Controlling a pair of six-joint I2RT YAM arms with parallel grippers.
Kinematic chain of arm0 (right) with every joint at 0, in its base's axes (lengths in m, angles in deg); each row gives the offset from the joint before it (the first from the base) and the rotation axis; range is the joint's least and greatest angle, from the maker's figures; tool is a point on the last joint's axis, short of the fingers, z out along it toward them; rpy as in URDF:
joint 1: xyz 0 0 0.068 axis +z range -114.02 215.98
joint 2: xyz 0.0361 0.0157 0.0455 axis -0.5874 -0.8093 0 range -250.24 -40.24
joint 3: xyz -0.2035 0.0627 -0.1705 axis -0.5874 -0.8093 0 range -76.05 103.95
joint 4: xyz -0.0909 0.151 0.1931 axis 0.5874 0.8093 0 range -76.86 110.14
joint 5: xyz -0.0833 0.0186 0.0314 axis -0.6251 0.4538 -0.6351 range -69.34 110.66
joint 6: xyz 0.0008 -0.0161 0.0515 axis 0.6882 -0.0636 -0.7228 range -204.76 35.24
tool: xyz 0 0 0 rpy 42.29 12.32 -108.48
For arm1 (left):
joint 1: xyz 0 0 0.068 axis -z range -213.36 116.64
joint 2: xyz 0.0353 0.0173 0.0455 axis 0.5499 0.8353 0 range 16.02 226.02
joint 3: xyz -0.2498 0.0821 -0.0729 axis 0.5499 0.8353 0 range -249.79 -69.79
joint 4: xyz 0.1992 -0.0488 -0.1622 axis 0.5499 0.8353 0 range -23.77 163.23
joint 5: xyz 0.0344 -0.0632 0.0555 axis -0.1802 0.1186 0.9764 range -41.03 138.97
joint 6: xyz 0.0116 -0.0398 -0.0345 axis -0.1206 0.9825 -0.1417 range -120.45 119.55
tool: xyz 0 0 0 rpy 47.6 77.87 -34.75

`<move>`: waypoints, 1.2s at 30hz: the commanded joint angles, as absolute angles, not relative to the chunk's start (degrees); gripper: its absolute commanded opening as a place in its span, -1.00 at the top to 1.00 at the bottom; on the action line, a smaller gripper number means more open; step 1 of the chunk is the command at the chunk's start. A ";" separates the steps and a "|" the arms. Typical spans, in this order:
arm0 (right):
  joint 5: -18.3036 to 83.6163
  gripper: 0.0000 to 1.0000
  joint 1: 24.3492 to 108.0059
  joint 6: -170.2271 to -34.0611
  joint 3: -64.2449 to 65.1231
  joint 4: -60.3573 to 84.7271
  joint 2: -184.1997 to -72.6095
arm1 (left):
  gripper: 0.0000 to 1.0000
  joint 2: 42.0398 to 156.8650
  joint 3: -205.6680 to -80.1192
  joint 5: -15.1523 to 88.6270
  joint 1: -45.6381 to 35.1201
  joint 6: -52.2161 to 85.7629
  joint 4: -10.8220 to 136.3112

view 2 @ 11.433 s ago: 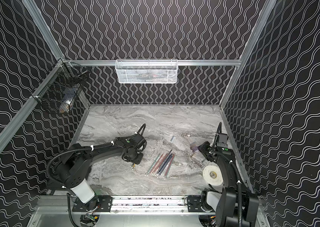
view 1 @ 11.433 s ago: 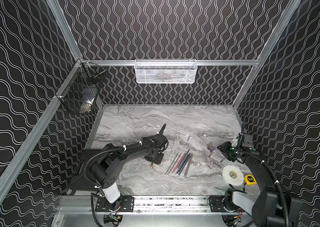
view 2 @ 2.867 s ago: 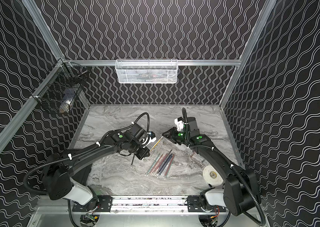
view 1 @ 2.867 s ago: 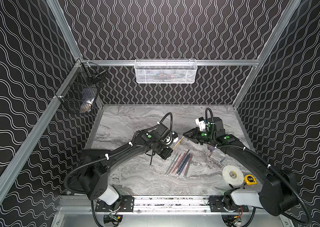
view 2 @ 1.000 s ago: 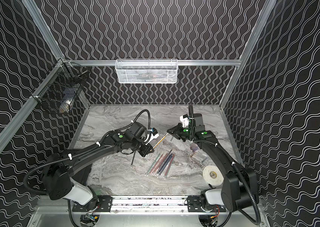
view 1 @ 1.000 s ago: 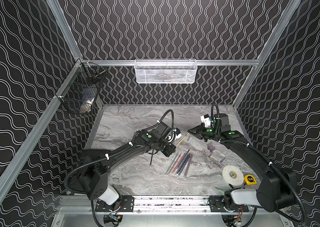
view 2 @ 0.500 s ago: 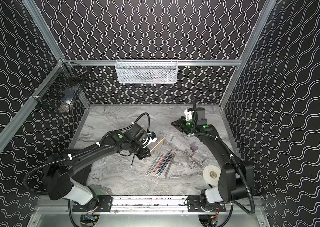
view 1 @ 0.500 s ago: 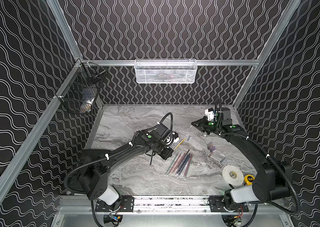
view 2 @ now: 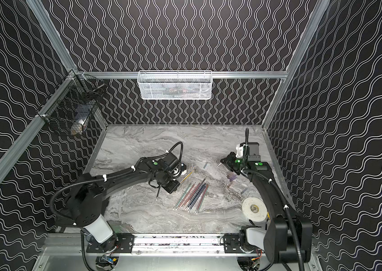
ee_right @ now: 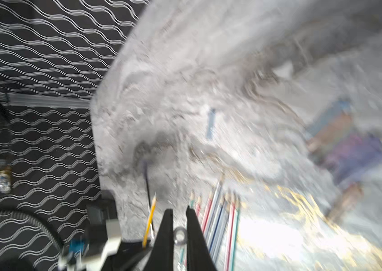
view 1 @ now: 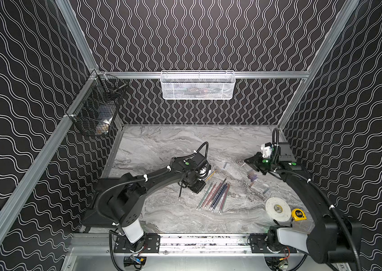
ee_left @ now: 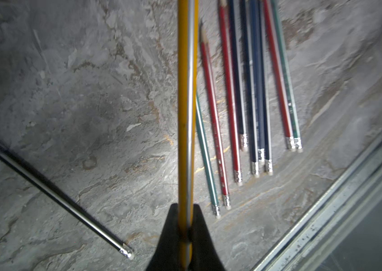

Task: Remove the protective cover of the pencils
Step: Place the pencil at the center of the board.

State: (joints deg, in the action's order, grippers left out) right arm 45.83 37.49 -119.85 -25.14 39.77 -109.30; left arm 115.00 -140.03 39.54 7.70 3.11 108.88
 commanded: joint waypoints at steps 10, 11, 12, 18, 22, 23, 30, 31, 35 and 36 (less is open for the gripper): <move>30.64 0.90 33.67 -119.14 -36.64 47.51 -103.56 | 1.00 120.11 -140.54 46.42 8.03 4.94 112.62; 31.02 0.90 33.31 -119.08 -37.18 47.09 -104.13 | 1.00 120.53 -140.62 46.96 8.20 4.88 112.95; 30.95 0.90 32.96 -119.12 -37.60 46.85 -104.59 | 1.00 120.96 -140.63 47.33 8.45 4.74 113.20; 31.79 0.86 30.57 -119.29 -39.07 45.19 -107.27 | 1.00 122.53 -140.54 47.78 9.60 4.74 113.85; 33.53 0.85 29.27 -119.39 -39.43 44.18 -109.28 | 0.99 122.90 -140.63 46.20 9.79 4.55 113.86; 33.73 0.85 29.05 -119.30 -39.53 43.91 -109.92 | 0.94 122.86 -140.63 45.18 9.80 4.41 113.79; 35.05 0.85 27.89 -119.03 -39.57 42.29 -111.81 | 0.59 121.16 -140.10 42.66 9.89 4.34 113.13; 35.07 0.85 27.80 -119.04 -39.50 42.18 -111.94 | 0.54 120.89 -140.10 42.43 9.88 4.38 113.08; 35.54 0.82 27.47 -118.95 -39.36 41.46 -113.01 | 0.31 119.18 -139.84 39.55 9.67 4.33 111.96; 35.89 0.79 27.41 -118.88 -39.35 41.15 -113.46 | 0.31 118.68 -139.84 38.82 9.41 4.49 111.75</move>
